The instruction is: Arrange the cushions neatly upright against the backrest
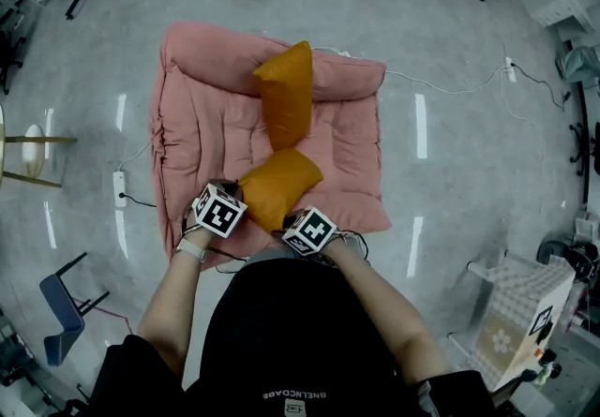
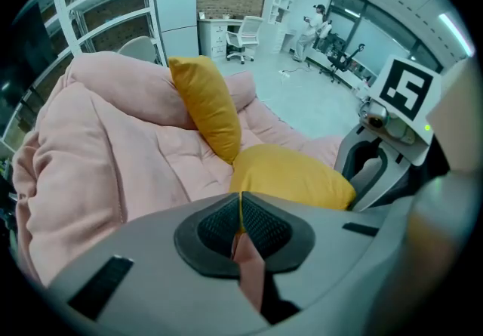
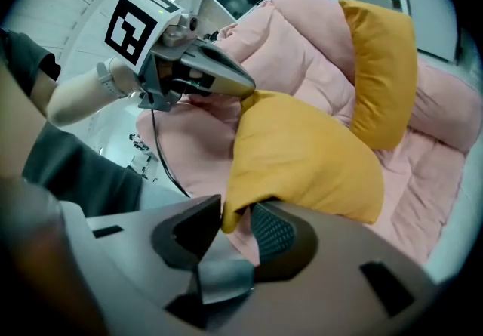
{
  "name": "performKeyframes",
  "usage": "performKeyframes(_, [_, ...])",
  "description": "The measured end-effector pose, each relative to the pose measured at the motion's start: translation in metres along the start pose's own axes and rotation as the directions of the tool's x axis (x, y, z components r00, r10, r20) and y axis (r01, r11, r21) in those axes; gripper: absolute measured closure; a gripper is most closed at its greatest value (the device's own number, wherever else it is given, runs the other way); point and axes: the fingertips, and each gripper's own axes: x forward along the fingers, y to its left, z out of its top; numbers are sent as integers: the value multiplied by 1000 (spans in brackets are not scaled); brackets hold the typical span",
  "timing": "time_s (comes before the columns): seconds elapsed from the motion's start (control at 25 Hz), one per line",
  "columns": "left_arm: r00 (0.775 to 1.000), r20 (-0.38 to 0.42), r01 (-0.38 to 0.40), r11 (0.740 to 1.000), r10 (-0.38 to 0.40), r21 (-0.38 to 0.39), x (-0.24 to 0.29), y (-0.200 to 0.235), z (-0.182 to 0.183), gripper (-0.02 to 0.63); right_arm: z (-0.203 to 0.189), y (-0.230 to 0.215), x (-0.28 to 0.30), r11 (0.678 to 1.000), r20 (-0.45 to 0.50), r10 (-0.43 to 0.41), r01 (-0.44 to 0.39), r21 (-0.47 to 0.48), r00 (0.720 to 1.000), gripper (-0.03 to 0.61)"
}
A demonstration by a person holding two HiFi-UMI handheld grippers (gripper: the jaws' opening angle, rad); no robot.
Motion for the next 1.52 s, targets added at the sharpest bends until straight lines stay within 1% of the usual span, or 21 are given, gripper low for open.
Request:
performKeyframes(0.08, [1000,6,-13,1000,13,3,-2,0,2,594,-5,3,-4,999,-39,32,-33,-27,999,409])
performKeyframes(0.16, [999,11,-40,999,40,-6,-8,0,3,592,-11,1,-13,997,-78,41,-46,-67,996,349])
performKeyframes(0.24, [996,22,-82,996,82,-25,-19,-1,5,584,-14,-6,-31,993,-85,25,-34,-112,996,342])
performKeyframes(0.32, [990,39,-136,989,138,-51,-33,-1,8,523,-9,-22,-51,989,-44,-9,2,-148,999,342])
performKeyframes(0.36, [985,48,-160,985,164,-65,-41,-2,9,503,-4,-32,-60,984,-10,-35,32,-173,999,342])
performKeyframes(0.4, [981,58,-183,980,187,-79,-49,-4,8,502,2,-43,-69,976,22,-65,68,-208,998,342])
performKeyframes(0.48, [969,80,-226,968,235,-112,-67,-12,4,502,11,-62,-82,943,57,-125,137,-305,990,342])
performKeyframes(0.56, [953,104,-268,951,285,-152,-85,-27,0,502,15,-77,-92,893,45,-174,177,-414,984,342])
performKeyframes(0.6, [945,111,-288,942,309,-175,-93,-35,-4,502,16,-83,-94,861,30,-192,183,-474,981,333])
performKeyframes(0.64, [937,114,-304,931,331,-202,-101,-44,-9,502,18,-88,-95,822,13,-208,182,-539,978,320])
performKeyframes(0.72, [924,115,-324,907,365,-270,-116,-61,-22,502,22,-95,-88,731,-23,-231,158,-663,973,294])
performKeyframes(0.8, [913,134,-318,877,386,-360,-127,-77,-35,502,25,-100,-76,644,-57,-242,117,-756,969,277])
performKeyframes(0.88, [896,176,-292,839,408,-459,-137,-91,-43,502,29,-106,-63,573,-80,-248,79,-816,965,253])
performKeyframes(1.0, [872,199,-259,767,446,-587,-151,-105,-51,502,38,-112,-45,491,-113,-245,22,-871,963,218])
performKeyframes(1.08, [863,194,-243,721,466,-649,-155,-115,-56,502,40,-115,-34,440,-154,-241,-33,-897,958,202])
performKeyframes(1.16, [861,182,-236,689,475,-685,-152,-127,-60,502,38,-120,-22,394,-201,-240,-94,-914,950,190])
performKeyframes(1.2, [861,173,-237,678,479,-696,-150,-132,-63,502,36,-121,-16,382,-227,-236,-124,-916,945,184])
performKeyframes(1.24, [862,163,-239,668,480,-705,-148,-137,-67,502,35,-121,-11,381,-255,-228,-155,-912,940,176])
performKeyframes(1.36, [868,143,-229,638,476,-735,-144,-150,-77,502,29,-118,3,405,-348,-193,-248,-880,918,173])
performKeyframes(1.44, [871,138,-220,626,472,-748,-143,-156,-79,502,28,-117,9,408,-377,-177,-281,-869,909,173])
performKeyframes(1.52, [872,132,-221,619,472,-754,-142,-160,-81,502,31,-117,13,407,-383,-172,-289,-866,907,173])
